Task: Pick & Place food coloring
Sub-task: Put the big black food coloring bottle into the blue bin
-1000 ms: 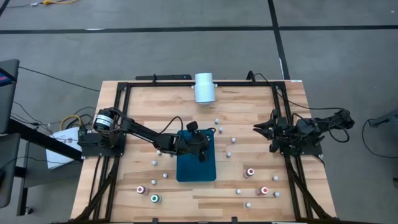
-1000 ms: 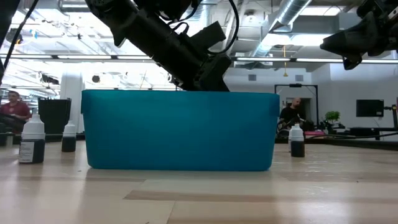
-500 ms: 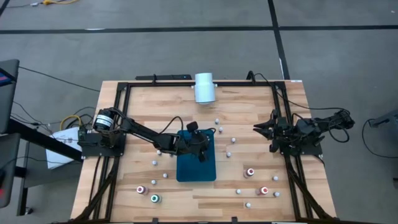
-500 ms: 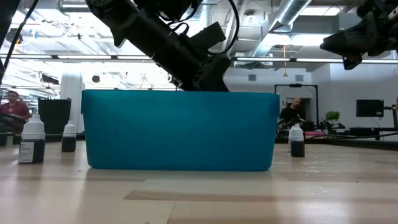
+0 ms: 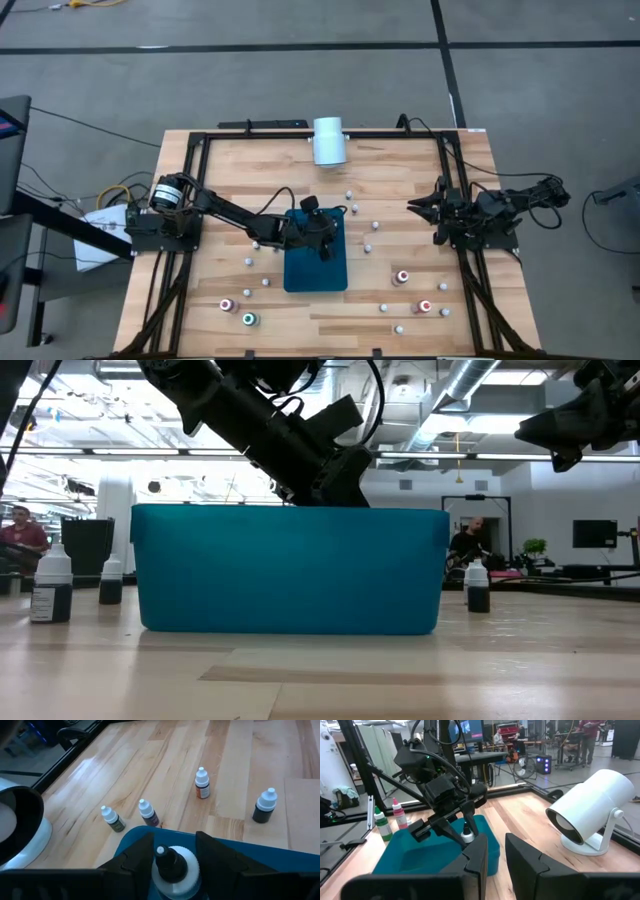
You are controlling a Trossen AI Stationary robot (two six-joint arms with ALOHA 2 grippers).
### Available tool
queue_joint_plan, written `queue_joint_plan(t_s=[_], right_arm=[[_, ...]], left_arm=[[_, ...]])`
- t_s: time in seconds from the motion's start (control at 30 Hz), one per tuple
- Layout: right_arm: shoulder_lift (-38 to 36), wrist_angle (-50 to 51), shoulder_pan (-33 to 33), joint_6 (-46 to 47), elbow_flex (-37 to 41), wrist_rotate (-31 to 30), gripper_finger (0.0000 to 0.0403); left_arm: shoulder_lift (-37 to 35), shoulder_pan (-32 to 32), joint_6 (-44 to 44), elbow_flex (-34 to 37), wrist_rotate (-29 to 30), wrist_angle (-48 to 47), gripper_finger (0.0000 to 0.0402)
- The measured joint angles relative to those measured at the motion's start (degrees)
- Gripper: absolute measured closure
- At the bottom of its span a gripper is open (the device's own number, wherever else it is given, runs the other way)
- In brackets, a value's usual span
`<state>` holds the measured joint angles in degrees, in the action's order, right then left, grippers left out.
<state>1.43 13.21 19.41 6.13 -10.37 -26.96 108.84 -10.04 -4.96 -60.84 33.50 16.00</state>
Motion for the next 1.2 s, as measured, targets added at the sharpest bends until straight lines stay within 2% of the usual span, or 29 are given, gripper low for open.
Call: queue_joint_plan(t_s=[1.2], right_arm=[[0.0,0.0,0.0,0.0,0.0,0.1,0.0344]], left_arm=[[0.0,-0.1,-1.9,0.0,-0.5,0.3,0.0262]])
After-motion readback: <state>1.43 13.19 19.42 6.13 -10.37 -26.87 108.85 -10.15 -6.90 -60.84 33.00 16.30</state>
